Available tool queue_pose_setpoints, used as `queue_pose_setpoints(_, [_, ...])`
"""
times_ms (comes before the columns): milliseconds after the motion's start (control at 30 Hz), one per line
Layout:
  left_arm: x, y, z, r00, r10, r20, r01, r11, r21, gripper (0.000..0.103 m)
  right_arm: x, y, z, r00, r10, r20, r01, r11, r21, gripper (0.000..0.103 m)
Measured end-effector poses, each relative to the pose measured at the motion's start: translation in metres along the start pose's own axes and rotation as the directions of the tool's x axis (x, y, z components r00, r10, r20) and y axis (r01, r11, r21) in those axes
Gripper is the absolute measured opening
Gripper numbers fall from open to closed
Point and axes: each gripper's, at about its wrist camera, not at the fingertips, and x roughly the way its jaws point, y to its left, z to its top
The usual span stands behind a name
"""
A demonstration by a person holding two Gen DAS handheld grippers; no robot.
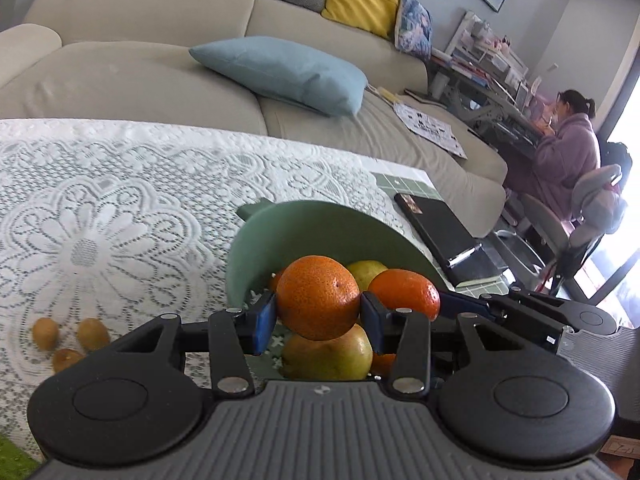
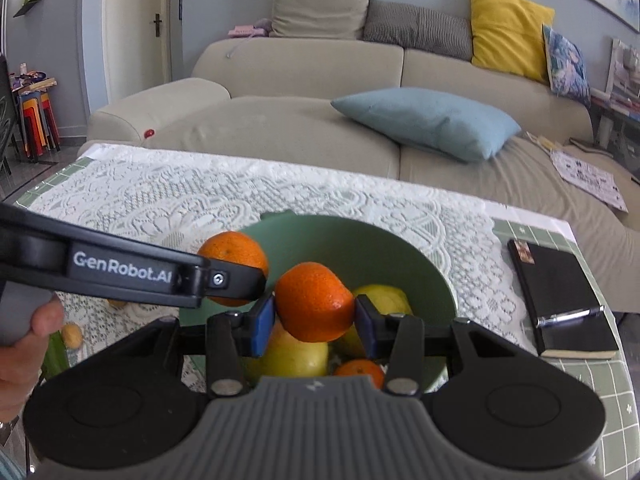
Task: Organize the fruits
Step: 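Carry both tangerines into the green colander and lower them, then open both tools to release the tangerines and move back to the kiwis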
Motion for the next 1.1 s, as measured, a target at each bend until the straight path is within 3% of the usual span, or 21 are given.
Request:
queue_pose_setpoints(467, [0.025, -0.005, -0.003, 0.998, 0.006, -0.066, -0.004, 1.000, 0.024, 0.051, 0.017, -0.010, -0.008, 0.996, -0.002, -0.090, 0.004, 1.000, 0.027, 0.041])
queue_pose_setpoints(1100, [0.032, -0.002, 0.000, 0.999, -0.013, -0.041, 0.014, 1.000, 0.021, 0.055, 0.021, -0.014, -0.007, 0.995, -0.021, -0.102, 0.026, 0.998, 0.051, 0.042])
